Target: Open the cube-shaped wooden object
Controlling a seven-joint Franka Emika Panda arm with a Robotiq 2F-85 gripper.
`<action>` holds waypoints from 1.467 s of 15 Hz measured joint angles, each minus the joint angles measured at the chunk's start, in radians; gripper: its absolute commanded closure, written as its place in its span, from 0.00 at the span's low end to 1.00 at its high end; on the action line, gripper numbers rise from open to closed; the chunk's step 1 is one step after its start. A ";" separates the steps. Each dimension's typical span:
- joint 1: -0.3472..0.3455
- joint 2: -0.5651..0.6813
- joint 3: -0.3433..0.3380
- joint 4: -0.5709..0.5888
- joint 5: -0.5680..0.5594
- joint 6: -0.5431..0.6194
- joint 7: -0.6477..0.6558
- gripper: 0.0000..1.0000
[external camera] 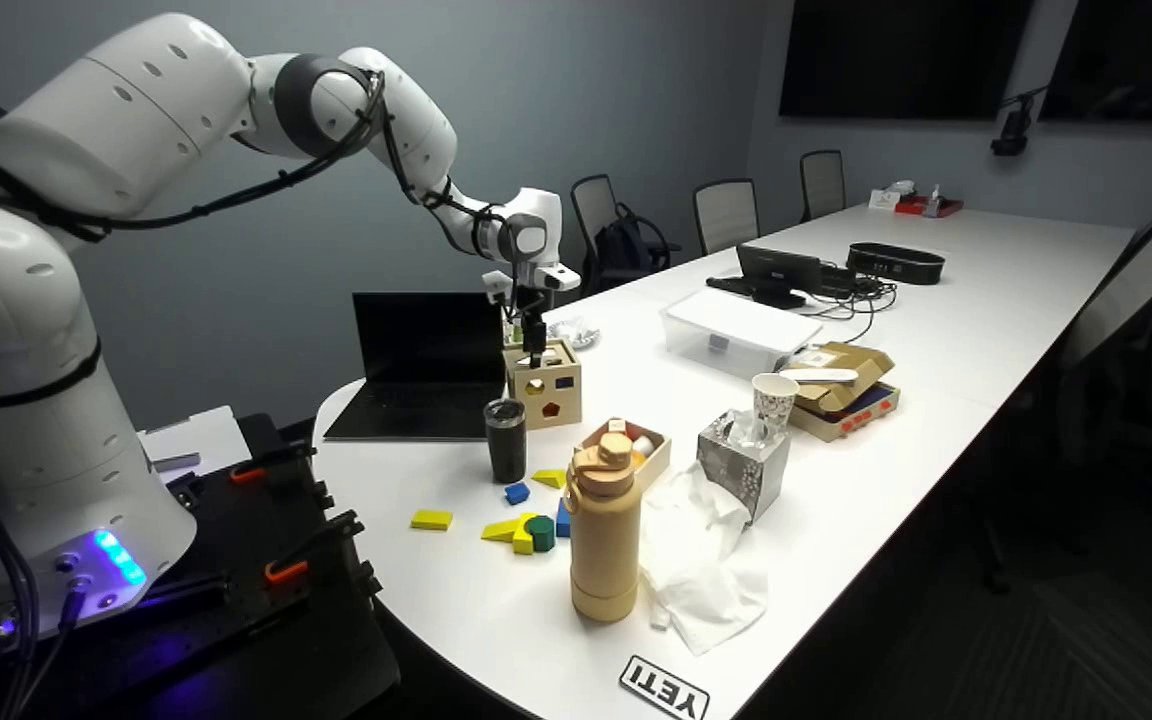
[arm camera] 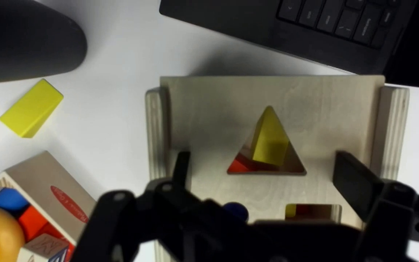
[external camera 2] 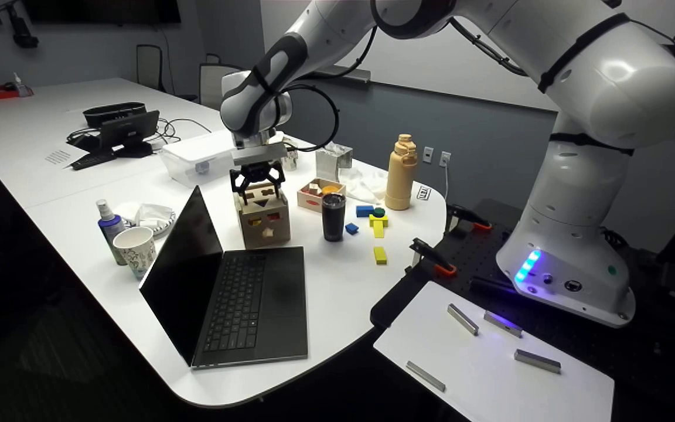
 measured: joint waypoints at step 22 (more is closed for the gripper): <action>-0.031 0.002 0.055 0.015 0.084 -0.146 -0.027 0.00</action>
